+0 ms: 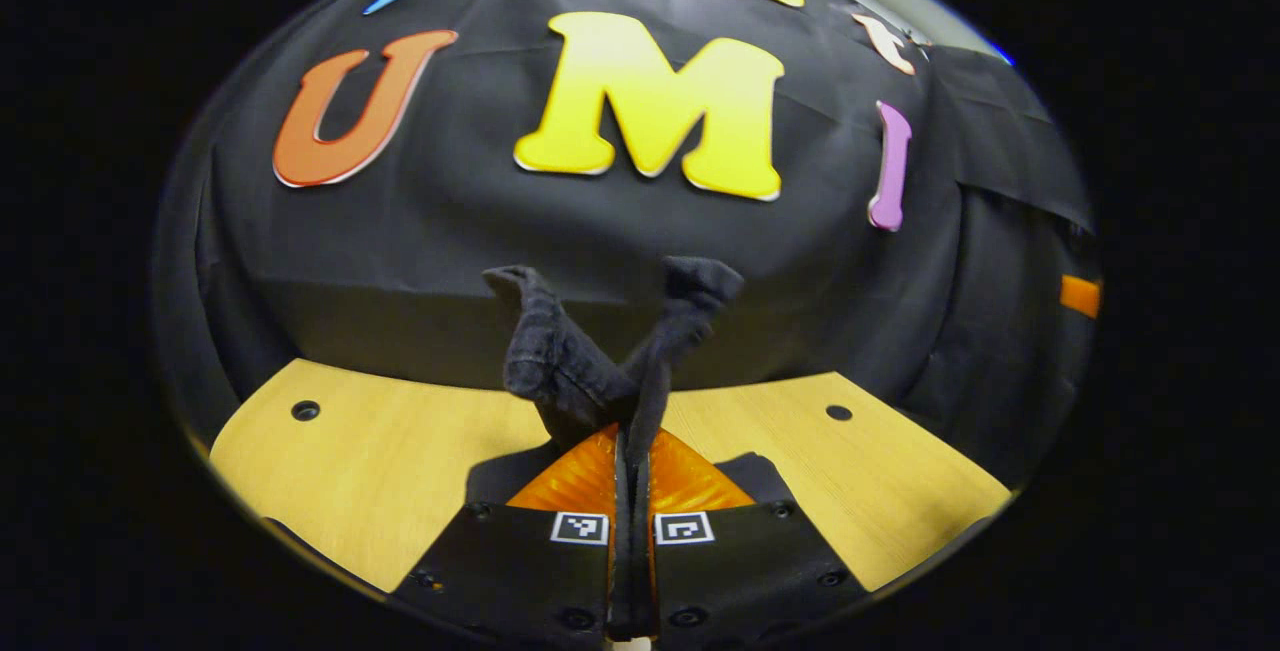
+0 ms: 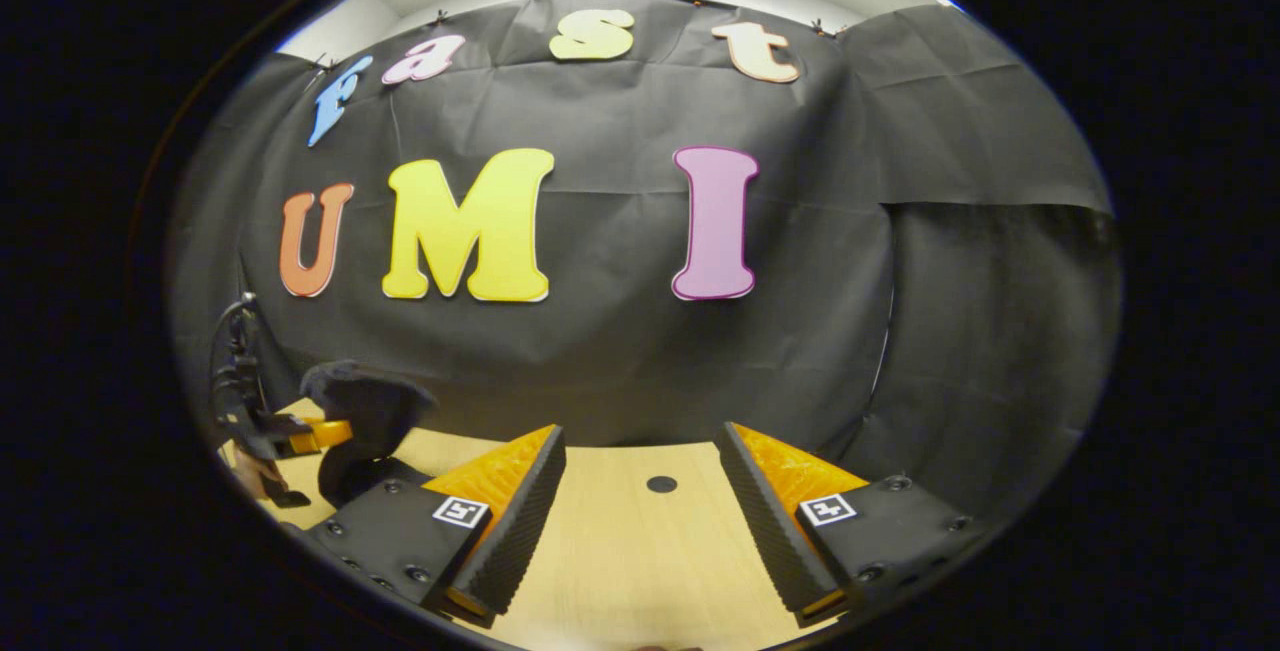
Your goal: Grasp the waist and the cuffs of the jeans and fold them to make the two legs overlap; first hold the waist and fold one-third of the jeans toward the cuffs, then hold the cuffs and fold the remaining one-third in the same direction to finish folding.
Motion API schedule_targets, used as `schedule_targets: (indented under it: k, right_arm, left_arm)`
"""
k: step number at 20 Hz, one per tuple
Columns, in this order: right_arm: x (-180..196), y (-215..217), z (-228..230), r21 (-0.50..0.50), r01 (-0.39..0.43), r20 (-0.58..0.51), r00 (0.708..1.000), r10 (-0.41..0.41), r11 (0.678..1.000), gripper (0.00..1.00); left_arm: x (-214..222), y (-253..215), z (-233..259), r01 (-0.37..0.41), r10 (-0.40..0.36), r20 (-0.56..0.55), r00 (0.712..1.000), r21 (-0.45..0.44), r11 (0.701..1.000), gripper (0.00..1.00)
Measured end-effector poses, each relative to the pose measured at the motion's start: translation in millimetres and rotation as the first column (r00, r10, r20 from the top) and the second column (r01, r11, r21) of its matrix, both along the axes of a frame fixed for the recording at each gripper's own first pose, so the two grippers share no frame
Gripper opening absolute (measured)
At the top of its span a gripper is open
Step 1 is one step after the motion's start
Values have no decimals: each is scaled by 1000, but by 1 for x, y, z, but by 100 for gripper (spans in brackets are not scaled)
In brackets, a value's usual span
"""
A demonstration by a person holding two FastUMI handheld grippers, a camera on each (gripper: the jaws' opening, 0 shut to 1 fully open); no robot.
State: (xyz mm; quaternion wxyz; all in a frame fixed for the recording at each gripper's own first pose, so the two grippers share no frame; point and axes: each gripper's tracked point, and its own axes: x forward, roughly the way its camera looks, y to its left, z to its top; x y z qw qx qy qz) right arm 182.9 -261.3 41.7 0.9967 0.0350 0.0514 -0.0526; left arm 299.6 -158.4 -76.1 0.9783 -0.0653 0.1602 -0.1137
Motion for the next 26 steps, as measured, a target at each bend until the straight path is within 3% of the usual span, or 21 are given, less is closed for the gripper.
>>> schedule_targets:
  k: [3,4,7,8,10,16,19,22,23,26]
  right_arm:
    - [0,-6,-5,14,9,-4,1000,-9,1000,97]
    - [-2,-9,-8,19,14,-9,1000,-14,1000,97]
    - [-5,-18,-11,28,29,-11,1000,-28,999,94]
    - [-6,-21,-11,32,34,-11,999,-33,999,97]
    - [-7,-24,-11,43,43,-12,999,-43,998,94]
    - [-11,-27,-18,51,53,-29,998,-52,997,94]
    - [-12,-27,-18,48,54,-31,998,-52,997,94]
    - [-12,-27,-17,53,54,-31,998,-53,997,97]
    - [-12,-25,-17,55,54,-32,998,-52,997,97]
    - [-13,-18,-19,64,46,-36,998,-43,997,94]
  left_arm:
    - [-8,-31,-37,59,-56,-61,997,45,997,3]
    - [-10,-45,-74,88,-77,-122,990,84,993,3]
    - [-27,-62,-116,121,-86,-199,976,169,978,6]
    - [-34,-65,-121,137,-98,-214,972,178,975,11]
    - [-36,-68,-128,137,-95,-200,975,208,968,36]
    - [-42,-65,-122,63,-34,-171,985,170,983,54]
    - [-48,-61,-114,33,-10,-159,987,143,989,72]
    - [-54,-63,-107,26,-6,-149,989,127,992,81]
    - [-55,-63,-105,24,-7,-145,989,119,993,88]
    - [-65,-62,-98,33,-20,-143,990,93,995,94]
